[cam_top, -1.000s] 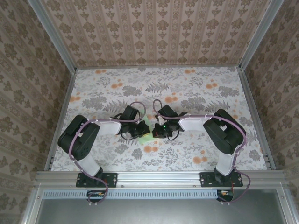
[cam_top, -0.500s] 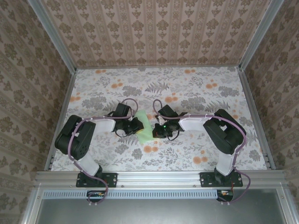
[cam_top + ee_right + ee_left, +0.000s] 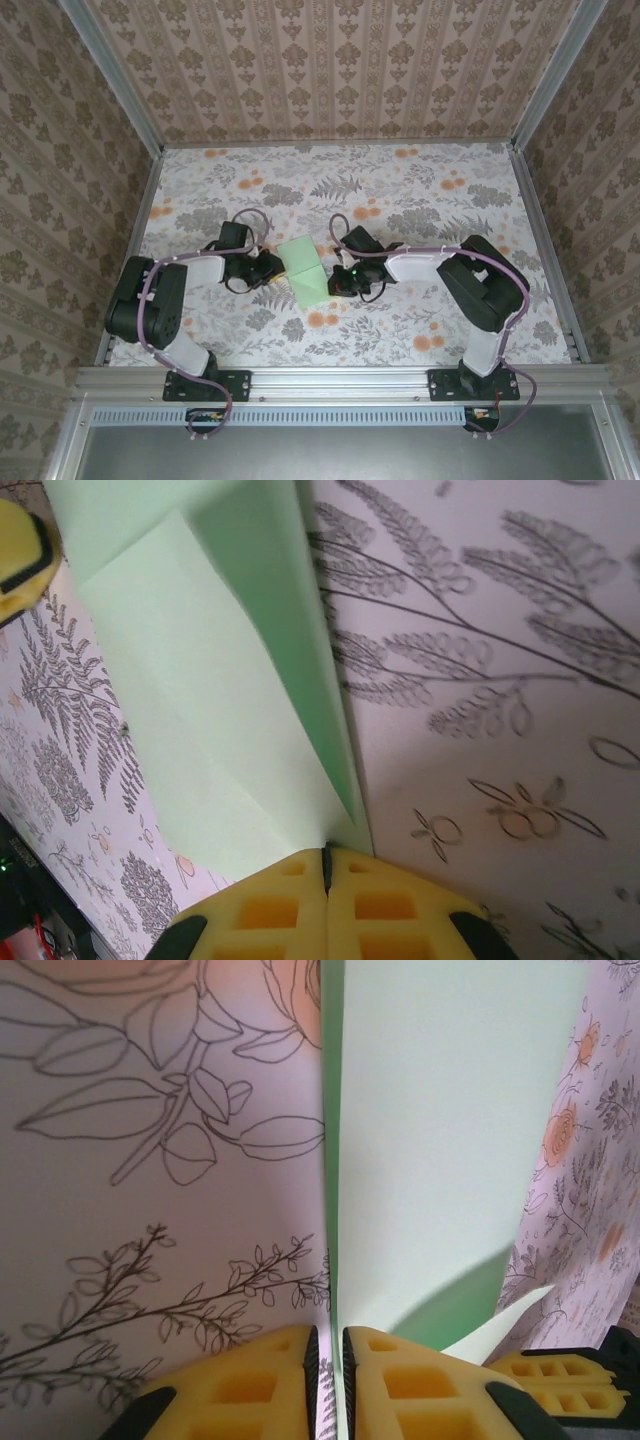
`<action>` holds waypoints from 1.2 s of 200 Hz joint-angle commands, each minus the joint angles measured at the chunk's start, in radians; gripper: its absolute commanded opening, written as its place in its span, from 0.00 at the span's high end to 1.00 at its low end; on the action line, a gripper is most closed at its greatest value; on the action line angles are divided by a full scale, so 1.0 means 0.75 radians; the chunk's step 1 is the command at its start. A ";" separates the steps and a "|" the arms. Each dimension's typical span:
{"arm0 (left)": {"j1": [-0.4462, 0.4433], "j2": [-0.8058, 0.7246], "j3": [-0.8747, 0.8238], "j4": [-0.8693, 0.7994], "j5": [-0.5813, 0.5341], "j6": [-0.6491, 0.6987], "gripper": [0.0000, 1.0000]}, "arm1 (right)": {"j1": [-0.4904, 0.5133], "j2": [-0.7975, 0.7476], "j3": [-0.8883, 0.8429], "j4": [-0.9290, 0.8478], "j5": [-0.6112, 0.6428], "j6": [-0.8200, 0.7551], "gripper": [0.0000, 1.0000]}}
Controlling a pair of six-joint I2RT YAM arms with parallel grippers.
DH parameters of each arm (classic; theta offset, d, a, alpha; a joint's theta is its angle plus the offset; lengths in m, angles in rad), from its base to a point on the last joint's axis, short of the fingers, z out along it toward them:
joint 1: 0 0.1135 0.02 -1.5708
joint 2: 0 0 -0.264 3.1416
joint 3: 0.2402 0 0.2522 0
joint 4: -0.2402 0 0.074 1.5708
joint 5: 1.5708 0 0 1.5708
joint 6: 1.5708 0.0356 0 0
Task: Fold a paper plane with a square sheet of paper (pick it up from the middle)
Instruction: Fold the triangle a second time at the center of the table.
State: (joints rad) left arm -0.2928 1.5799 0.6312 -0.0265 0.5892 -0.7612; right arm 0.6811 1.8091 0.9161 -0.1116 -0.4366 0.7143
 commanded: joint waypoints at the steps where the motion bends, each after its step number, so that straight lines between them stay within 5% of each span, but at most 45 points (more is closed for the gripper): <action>1: -0.027 -0.082 0.057 -0.062 0.019 0.059 0.82 | -0.024 -0.026 -0.109 -0.170 0.163 0.061 1.00; 59: -0.242 -0.095 0.073 0.059 0.003 -0.048 0.82 | -0.031 -0.166 -0.248 -0.073 0.245 0.346 1.00; 128: -0.403 0.114 0.165 0.213 0.007 -0.136 0.87 | -0.031 -0.163 -0.234 -0.074 0.237 0.354 1.00; 240: -0.420 0.243 0.122 0.201 -0.107 -0.135 0.94 | -0.028 -0.235 -0.166 -0.012 0.082 0.215 0.99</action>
State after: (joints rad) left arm -0.6071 1.7374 0.7345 0.1413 0.5472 -0.8646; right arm 0.6643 1.6646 0.7677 -0.0872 -0.3443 0.9386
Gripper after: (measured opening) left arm 0.063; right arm 0.048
